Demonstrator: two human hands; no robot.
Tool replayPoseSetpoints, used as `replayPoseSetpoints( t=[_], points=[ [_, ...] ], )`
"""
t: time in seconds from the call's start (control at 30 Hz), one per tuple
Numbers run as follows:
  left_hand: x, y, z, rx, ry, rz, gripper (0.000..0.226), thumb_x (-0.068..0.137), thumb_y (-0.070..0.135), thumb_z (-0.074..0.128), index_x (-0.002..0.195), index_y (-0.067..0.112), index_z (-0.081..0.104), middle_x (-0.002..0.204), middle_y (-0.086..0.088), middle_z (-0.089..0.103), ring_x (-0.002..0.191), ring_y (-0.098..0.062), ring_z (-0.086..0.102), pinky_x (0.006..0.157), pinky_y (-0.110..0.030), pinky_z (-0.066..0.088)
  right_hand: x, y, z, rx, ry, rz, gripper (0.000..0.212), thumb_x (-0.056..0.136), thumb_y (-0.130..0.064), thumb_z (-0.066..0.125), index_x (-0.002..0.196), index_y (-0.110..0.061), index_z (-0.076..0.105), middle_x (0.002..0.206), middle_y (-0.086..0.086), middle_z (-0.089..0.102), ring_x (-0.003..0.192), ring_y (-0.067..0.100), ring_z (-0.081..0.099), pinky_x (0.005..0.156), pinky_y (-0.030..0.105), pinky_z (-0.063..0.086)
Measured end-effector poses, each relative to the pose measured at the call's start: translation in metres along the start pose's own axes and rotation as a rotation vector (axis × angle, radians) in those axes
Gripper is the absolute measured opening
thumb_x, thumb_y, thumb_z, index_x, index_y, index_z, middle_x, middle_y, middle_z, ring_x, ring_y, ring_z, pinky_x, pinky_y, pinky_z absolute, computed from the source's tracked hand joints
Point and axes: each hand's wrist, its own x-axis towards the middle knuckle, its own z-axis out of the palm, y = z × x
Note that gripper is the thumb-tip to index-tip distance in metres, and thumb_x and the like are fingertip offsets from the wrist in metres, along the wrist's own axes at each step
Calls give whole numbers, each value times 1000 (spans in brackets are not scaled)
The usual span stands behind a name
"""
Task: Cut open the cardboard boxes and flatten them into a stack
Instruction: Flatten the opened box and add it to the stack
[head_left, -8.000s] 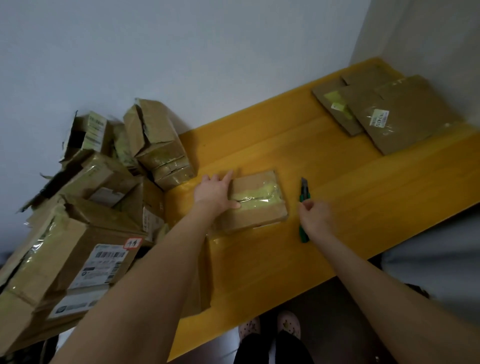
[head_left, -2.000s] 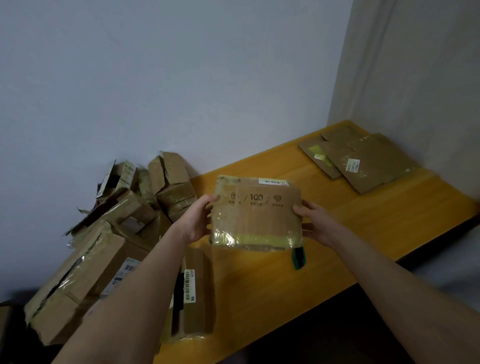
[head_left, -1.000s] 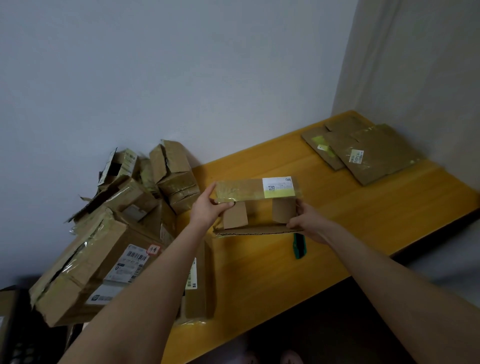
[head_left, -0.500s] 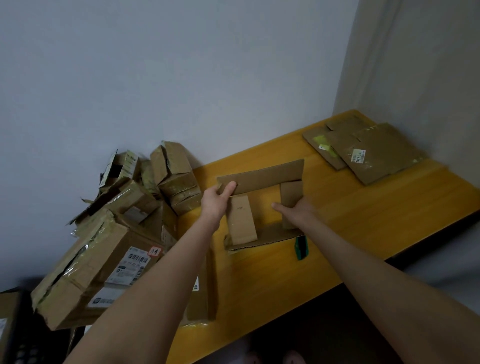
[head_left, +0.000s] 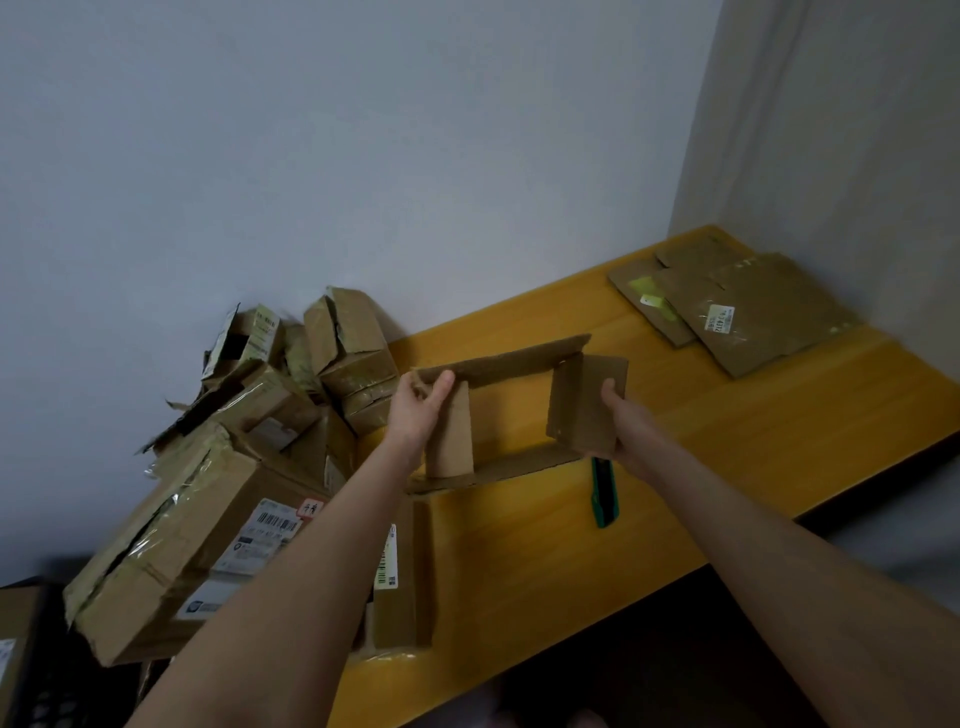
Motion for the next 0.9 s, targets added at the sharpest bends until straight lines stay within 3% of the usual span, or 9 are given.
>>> replayPoseSetpoints(
  t=[0.1, 0.2, 0.3, 0.37, 0.43, 0.5, 0.6, 0.7, 0.9],
  points=[
    [-2, -8, 3, 135, -58, -56, 97, 74, 42, 78, 149, 14, 24, 147, -16, 38, 131, -36, 43, 108, -53, 38, -1, -3, 0, 124, -70, 19, 37, 97, -45, 47, 116, -14, 49, 105, 10, 62, 93, 30, 62, 61, 45, 56],
    [0, -18, 6, 354, -11, -111, 106, 71, 24, 84, 152, 12, 15, 148, -18, 36, 135, -36, 39, 110, -51, 35, -4, -3, -1, 172, -119, 19, 28, 97, -43, 49, 106, -17, 54, 106, 10, 64, 92, 30, 63, 59, 46, 57],
    [-1, -19, 4, 325, -112, -140, 80, 84, 7, 69, 149, 16, 23, 124, -11, 55, 93, -23, 63, 79, -37, 56, -5, 0, -5, 285, -141, 34, 30, 97, -41, 48, 115, -17, 51, 106, 10, 64, 96, 31, 63, 65, 50, 56],
    [-3, -18, -3, 260, -228, -151, 68, 88, 2, 56, 148, 21, 29, 108, -4, 58, 78, -14, 61, 59, -24, 52, -3, 0, -9, 410, -122, 57, 35, 97, -41, 47, 121, -16, 47, 110, 12, 63, 101, 33, 61, 75, 54, 54],
    [-4, -16, -13, 198, -322, -198, 53, 88, 9, 52, 140, 18, 45, 110, -9, 60, 84, -18, 62, 62, -23, 48, -3, -2, -12, 550, -103, 74, 40, 98, -43, 46, 126, -14, 46, 116, 14, 61, 106, 36, 59, 80, 57, 52],
    [-6, -15, -20, 127, -459, -268, 47, 84, 34, 62, 127, 16, 56, 121, -16, 59, 96, -24, 62, 76, -29, 51, -3, -5, -13, 659, -108, 70, 45, 98, -44, 43, 131, -13, 43, 122, 17, 59, 109, 38, 57, 82, 59, 50],
    [-7, -20, -23, 40, -503, -376, 93, 66, 78, 61, 141, 24, 45, 153, -11, 32, 138, -36, 34, 109, -50, 30, -4, -11, -11, 752, -146, 41, 52, 101, -46, 33, 140, -12, 39, 134, 19, 53, 121, 41, 50, 96, 61, 40],
    [-2, -24, -17, -17, -301, -490, 101, 72, 73, 59, 153, 23, 23, 159, -16, 15, 143, -43, 21, 104, -60, 35, -7, -15, -9, 813, -174, 28, 56, 102, -49, 25, 142, -13, 40, 139, 19, 50, 127, 39, 46, 103, 58, 37],
    [-11, -27, -6, -46, -271, -668, 97, 78, 45, 75, 152, 14, 20, 152, -24, 24, 103, -37, 59, 89, -45, 54, -13, -20, -5, 851, -171, 23, 54, 102, -49, 25, 136, -14, 48, 132, 18, 56, 117, 34, 54, 82, 46, 50]
  ],
)
